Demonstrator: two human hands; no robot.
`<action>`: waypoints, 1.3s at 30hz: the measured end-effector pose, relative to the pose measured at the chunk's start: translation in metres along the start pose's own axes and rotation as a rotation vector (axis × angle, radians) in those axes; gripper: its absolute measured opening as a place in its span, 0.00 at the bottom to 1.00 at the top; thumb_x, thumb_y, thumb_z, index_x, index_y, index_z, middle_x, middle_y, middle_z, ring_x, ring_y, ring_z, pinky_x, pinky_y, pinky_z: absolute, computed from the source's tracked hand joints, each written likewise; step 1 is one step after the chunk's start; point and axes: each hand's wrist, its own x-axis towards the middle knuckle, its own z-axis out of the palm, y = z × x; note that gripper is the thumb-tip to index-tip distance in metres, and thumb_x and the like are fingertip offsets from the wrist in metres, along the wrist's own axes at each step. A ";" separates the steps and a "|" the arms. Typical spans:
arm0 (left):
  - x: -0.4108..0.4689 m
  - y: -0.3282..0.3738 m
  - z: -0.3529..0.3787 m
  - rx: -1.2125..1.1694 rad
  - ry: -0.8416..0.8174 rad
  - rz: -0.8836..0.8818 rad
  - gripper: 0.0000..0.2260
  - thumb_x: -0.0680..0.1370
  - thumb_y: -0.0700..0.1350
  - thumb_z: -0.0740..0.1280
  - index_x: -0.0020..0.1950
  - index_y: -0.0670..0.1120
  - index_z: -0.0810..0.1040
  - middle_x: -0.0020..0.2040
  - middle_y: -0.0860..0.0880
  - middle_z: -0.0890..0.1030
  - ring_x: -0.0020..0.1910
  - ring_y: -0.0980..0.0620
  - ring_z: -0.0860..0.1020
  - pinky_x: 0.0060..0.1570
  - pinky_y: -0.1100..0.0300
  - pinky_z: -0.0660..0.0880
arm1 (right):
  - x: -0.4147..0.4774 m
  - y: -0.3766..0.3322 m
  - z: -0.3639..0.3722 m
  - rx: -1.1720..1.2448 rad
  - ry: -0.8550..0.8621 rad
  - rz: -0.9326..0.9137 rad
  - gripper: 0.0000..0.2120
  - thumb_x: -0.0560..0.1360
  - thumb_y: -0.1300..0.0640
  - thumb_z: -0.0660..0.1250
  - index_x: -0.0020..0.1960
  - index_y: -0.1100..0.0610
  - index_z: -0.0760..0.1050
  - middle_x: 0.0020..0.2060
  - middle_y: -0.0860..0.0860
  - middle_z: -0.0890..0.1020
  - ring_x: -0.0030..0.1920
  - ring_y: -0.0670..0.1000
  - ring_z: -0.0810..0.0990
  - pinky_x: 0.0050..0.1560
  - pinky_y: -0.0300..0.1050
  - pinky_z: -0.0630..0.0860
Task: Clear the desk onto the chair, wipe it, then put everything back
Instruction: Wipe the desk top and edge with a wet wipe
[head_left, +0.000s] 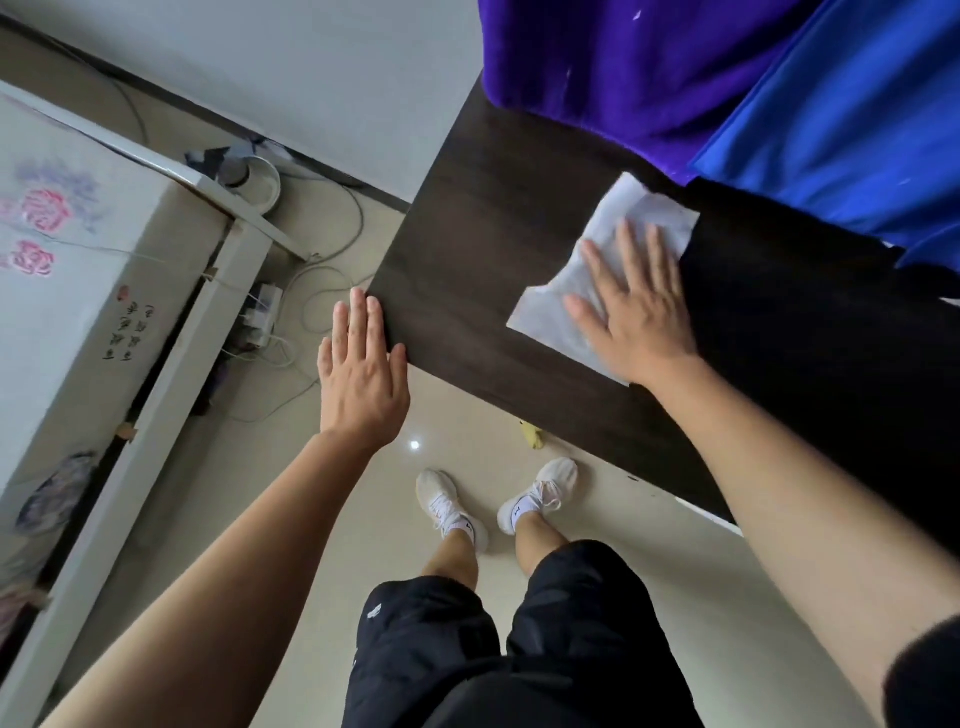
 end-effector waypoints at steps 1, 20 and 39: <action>0.001 0.002 -0.003 0.013 -0.014 -0.010 0.27 0.85 0.54 0.46 0.81 0.45 0.44 0.82 0.48 0.42 0.80 0.48 0.41 0.78 0.46 0.47 | -0.017 0.022 0.002 0.006 -0.004 0.050 0.33 0.80 0.31 0.43 0.82 0.43 0.45 0.82 0.55 0.44 0.80 0.63 0.41 0.79 0.62 0.45; 0.121 -0.003 -0.070 0.330 -0.212 0.653 0.25 0.84 0.51 0.53 0.80 0.47 0.56 0.82 0.47 0.51 0.80 0.46 0.49 0.75 0.41 0.56 | -0.091 -0.113 0.036 0.198 0.089 0.260 0.31 0.81 0.36 0.49 0.81 0.47 0.56 0.81 0.60 0.52 0.79 0.70 0.45 0.77 0.67 0.47; 0.205 -0.009 -0.080 0.287 -0.254 0.948 0.25 0.84 0.49 0.52 0.81 0.46 0.54 0.82 0.47 0.50 0.80 0.47 0.51 0.71 0.45 0.61 | -0.002 -0.244 0.031 0.193 0.193 0.383 0.36 0.79 0.30 0.52 0.81 0.46 0.55 0.81 0.59 0.51 0.80 0.65 0.46 0.78 0.62 0.48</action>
